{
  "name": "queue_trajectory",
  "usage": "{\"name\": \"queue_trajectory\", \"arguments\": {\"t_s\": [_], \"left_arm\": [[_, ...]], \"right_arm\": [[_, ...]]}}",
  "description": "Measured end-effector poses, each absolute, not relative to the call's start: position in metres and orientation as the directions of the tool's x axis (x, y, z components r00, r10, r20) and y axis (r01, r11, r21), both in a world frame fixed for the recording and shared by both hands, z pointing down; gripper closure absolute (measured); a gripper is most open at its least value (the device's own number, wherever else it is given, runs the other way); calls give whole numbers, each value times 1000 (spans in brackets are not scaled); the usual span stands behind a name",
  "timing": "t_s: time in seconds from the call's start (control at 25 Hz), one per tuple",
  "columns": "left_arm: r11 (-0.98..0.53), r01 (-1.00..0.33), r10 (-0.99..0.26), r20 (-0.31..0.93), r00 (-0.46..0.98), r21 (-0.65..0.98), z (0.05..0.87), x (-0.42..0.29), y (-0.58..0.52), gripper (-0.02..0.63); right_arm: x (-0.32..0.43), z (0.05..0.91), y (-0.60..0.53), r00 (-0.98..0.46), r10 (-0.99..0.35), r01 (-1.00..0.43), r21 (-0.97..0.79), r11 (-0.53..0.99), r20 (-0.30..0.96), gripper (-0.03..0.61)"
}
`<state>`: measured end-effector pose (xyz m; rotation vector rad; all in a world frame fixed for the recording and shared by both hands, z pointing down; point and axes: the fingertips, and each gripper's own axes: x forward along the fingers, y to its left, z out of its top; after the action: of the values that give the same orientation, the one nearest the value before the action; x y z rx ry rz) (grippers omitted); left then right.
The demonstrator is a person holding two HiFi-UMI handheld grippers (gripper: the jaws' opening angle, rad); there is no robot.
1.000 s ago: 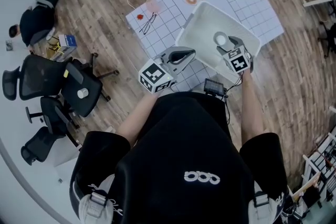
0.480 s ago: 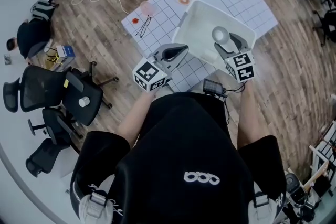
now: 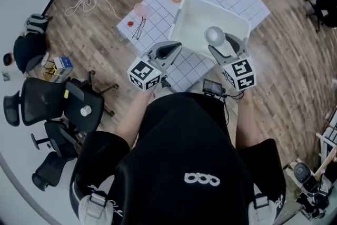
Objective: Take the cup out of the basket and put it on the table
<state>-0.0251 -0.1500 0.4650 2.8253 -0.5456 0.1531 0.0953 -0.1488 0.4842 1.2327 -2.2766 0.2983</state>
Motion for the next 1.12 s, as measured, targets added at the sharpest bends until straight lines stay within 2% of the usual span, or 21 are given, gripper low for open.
{"name": "queue_trajectory", "arguments": {"t_s": [0.6, 1.12], "left_arm": [[-871, -426, -392, 174, 903, 244, 474, -104, -129, 606], [-876, -406, -356, 220, 908, 262, 500, -135, -112, 606]], "right_arm": [[1, 478, -105, -512, -690, -800, 10, 600, 511, 288], [-31, 584, -67, -514, -632, -788, -29, 614, 580, 288]]}}
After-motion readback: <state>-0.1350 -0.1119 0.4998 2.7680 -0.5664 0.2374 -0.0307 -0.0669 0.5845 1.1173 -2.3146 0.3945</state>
